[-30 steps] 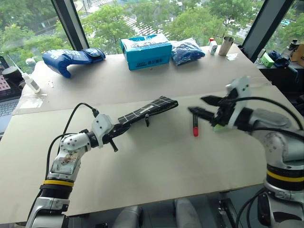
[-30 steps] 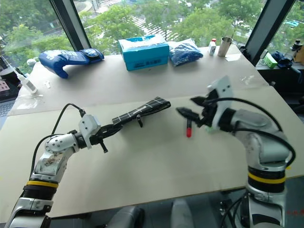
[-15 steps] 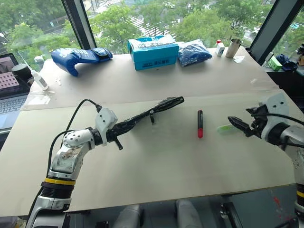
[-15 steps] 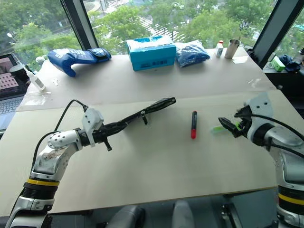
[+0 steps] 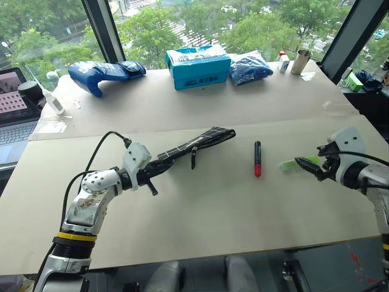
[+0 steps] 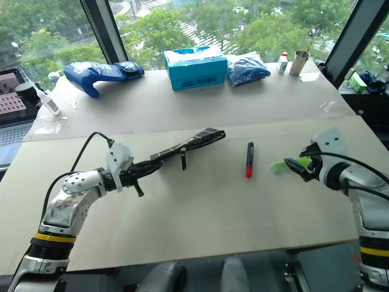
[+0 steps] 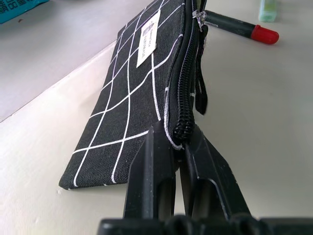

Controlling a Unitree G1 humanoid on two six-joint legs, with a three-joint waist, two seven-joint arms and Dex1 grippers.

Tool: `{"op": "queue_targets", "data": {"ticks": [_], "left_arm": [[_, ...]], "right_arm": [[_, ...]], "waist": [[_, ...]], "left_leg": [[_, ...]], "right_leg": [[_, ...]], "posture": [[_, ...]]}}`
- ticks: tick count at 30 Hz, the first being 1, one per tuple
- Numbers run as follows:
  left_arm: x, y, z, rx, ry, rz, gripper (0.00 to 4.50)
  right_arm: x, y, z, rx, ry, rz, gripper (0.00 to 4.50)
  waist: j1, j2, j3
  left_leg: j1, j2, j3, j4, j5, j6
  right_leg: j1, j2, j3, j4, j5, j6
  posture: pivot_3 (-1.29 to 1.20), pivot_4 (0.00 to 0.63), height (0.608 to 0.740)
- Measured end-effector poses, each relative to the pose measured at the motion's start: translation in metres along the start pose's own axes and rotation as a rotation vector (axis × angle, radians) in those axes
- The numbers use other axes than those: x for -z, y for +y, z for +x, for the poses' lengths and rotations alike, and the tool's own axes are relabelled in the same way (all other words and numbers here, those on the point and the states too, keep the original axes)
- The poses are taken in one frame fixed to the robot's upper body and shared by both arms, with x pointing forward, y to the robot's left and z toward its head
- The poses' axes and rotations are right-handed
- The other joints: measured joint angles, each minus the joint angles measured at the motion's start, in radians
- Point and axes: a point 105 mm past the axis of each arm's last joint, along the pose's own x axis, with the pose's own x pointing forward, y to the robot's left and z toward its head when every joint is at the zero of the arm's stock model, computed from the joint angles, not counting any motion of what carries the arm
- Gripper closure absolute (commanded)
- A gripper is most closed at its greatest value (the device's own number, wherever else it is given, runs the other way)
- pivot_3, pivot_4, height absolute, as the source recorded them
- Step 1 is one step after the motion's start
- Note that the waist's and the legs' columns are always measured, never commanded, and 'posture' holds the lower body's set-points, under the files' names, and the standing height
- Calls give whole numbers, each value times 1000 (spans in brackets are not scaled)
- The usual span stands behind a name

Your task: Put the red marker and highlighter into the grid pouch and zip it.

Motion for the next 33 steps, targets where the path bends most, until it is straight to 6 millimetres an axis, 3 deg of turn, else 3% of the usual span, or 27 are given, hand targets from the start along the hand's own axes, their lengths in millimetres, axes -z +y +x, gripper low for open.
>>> {"op": "queue_targets", "data": {"ticks": [3, 7, 22, 33], "left_arm": [[0, 1, 0, 5, 3, 1, 4500], [-2, 3, 2, 13, -2, 7, 4500], [-3, 2, 1, 1, -11, 14, 4500], [-3, 3, -1, -12, -9, 19, 4500]], "right_arm": [[-7, -9, -11, -73, 26, -143, 537], [-14, -29, -2, -99, 65, -253, 537], [-6, -23, 52, -402, 245, -683, 537], [7, -25, 57, -526, 354, -726, 537]], "waist": [[-7, 0, 0], [-18, 0, 0], [-14, 0, 0], [-15, 0, 0]], "left_leg": [[2, 0, 1, 2, -1, 1], [5, 1, 3, 1, -3, 5], [2, 1, 4, 1, 0, 0], [2, 1, 4, 1, 0, 0]], "right_leg": [[3, 0, 0, -2, 0, 0], [4, 1, 0, -1, 1, -1], [0, 0, 0, -1, 1, -1], [-1, 0, 0, -1, 1, -1]], "posture": [[0, 150, 740], [0, 150, 740], [0, 150, 740], [0, 150, 740]]}}
